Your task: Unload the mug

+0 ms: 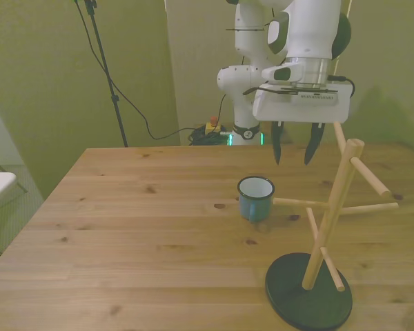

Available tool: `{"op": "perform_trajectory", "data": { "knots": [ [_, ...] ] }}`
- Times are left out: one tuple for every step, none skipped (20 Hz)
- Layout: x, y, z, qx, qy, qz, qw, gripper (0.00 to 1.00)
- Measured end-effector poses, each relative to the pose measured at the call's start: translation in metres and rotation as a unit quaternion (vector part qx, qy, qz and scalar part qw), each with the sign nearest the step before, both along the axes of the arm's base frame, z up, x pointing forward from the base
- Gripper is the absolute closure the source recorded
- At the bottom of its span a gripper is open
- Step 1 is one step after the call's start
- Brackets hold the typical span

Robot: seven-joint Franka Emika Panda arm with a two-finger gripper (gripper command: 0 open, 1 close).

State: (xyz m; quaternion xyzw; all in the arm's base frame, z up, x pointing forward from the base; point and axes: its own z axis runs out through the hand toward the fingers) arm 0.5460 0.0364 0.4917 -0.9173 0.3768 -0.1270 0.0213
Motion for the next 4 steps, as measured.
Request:
{"op": "perform_trajectory", "data": {
  "knots": [
    [-0.0025, 0.0006, 0.0034, 0.009, 0.003, -0.002, 1.0000, 0.00],
    [-0.0054, 0.0012, 0.0067, 0.017, 0.006, -0.004, 0.9998, 0.00],
    [-0.0081, 0.0017, 0.0097, 0.022, 0.010, -0.006, 0.9997, 0.00],
    [-0.0104, 0.0024, 0.0122, 0.028, 0.013, -0.007, 0.9995, 0.00]
  ]
}}
